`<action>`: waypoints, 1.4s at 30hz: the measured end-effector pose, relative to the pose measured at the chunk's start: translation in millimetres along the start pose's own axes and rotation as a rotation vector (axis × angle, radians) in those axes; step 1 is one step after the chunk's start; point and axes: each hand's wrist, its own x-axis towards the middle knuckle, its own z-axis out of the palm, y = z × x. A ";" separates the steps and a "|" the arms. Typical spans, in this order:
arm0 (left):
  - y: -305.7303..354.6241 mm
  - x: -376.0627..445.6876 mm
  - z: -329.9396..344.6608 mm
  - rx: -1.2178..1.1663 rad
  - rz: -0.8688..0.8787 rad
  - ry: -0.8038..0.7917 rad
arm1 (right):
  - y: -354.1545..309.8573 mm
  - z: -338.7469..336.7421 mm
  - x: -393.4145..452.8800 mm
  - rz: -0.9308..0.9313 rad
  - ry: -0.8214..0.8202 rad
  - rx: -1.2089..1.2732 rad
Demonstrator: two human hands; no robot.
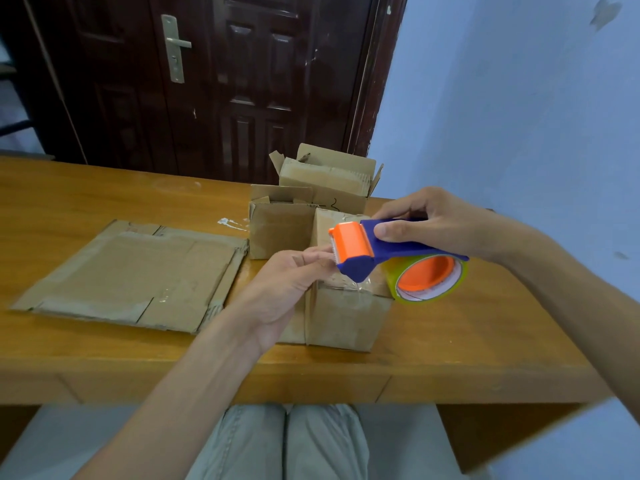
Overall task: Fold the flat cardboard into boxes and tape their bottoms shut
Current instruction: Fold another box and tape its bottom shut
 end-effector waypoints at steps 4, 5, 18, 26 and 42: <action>-3.9 3.3 2.5 0.066 -0.006 0.051 | -1.8 -0.7 1.7 -0.002 -0.026 -0.050; -3.9 3.3 2.2 0.071 -0.014 0.058 | -3.4 -0.8 1.5 0.003 -0.033 -0.070; 8.8 8.9 -15.0 0.286 -0.004 0.034 | 10.4 -5.5 -23.4 0.041 -0.025 -0.077; 9.0 6.3 -14.1 0.401 -0.001 0.003 | 25.7 1.6 -36.3 0.052 -0.048 0.004; -10.7 -3.7 3.3 0.295 0.059 0.281 | 56.4 1.8 -53.9 0.080 0.024 0.085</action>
